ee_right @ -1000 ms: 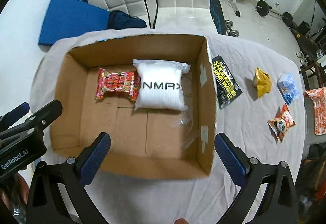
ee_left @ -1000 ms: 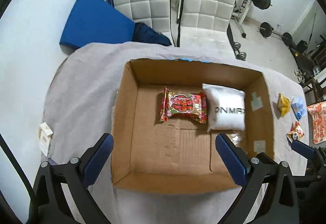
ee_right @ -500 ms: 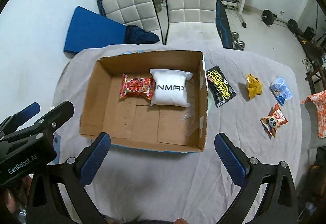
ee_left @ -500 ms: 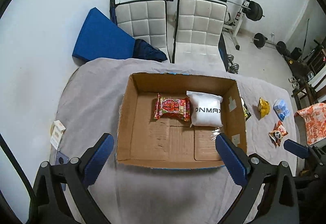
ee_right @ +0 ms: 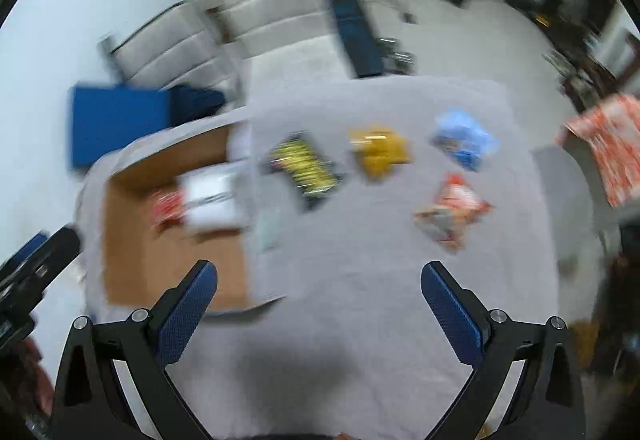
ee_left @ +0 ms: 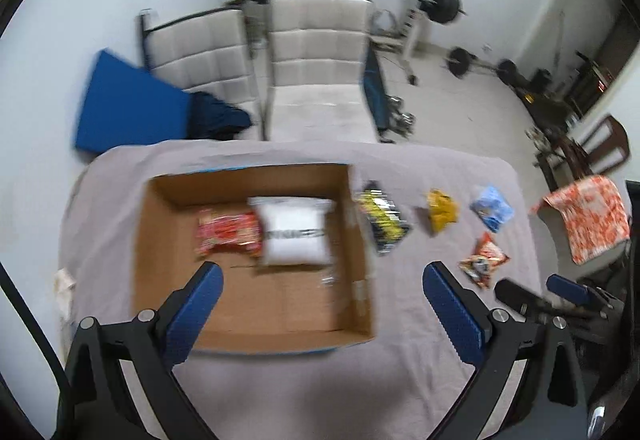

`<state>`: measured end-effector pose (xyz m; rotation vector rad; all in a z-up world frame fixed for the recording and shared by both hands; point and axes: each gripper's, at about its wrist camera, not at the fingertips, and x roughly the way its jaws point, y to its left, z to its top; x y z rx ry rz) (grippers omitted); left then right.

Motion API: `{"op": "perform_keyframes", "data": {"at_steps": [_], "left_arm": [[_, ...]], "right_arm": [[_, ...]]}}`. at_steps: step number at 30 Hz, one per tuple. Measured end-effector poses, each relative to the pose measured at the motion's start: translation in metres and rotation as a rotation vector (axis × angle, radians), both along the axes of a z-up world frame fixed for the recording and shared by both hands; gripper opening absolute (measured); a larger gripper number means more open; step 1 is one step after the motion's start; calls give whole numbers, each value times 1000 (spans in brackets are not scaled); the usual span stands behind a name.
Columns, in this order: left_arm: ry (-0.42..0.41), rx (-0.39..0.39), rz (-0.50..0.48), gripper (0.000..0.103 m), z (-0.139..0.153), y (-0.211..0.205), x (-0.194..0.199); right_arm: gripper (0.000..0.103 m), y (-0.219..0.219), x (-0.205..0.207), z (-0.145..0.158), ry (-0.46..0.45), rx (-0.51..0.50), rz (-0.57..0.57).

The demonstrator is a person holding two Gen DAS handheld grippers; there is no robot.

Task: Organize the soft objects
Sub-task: 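Grasp the orange chip bag with the right tool while the left tool grasps the yellow pack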

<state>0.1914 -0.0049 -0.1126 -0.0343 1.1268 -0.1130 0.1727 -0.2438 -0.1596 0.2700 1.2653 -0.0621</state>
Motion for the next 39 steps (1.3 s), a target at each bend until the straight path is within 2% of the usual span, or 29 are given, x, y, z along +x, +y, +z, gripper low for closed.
{"op": "perform_keyframes", "data": {"at_steps": [2, 4, 9, 12, 16, 17, 19, 21, 24, 27, 28, 29, 30, 32, 33, 35, 39], "left_arm": [[19, 4, -54, 103, -13, -37, 18], [49, 33, -126, 103, -33, -78, 39], [86, 148, -288, 103, -85, -166, 84], [107, 249, -366, 103, -121, -211, 110], [138, 320, -419, 103, -155, -243, 132], [146, 331, -434, 103, -163, -249, 136], [164, 354, -463, 103, -175, -257, 141], [215, 349, -507, 103, -190, -268, 145], [313, 352, -559, 103, -214, -282, 154], [358, 388, -600, 103, -237, -299, 161], [372, 397, -611, 103, -245, -305, 164], [388, 407, -619, 102, -254, -310, 167], [403, 421, -630, 98, -263, -315, 170], [449, 425, -654, 83, -278, -323, 175], [465, 431, -653, 74, -284, -325, 177], [487, 414, -637, 72, -291, -326, 181], [522, 313, -548, 69, -293, -314, 187]], "right_arm": [[103, -47, 12, -20, 36, -7, -83], [103, -100, 27, -53, 101, 20, -170], [103, -179, 55, -133, 224, 92, -313], [95, -200, 70, -187, 304, 136, -368], [78, -206, 77, -242, 389, 241, -422], [69, -205, 78, -250, 398, 257, -424], [58, -204, 78, -259, 419, 255, -408], [54, -206, 78, -260, 413, 229, -356], [54, -219, 82, -255, 422, 125, -265], [54, -231, 85, -256, 452, 75, -190], [55, -235, 86, -258, 463, 69, -175], [60, -239, 87, -259, 475, 68, -160], [70, -242, 88, -259, 478, 59, -156], [81, -246, 87, -255, 466, 31, -157], [81, -248, 86, -253, 455, 36, -163], [81, -251, 81, -251, 444, 53, -182], [81, -253, 76, -247, 418, 91, -220]]}}
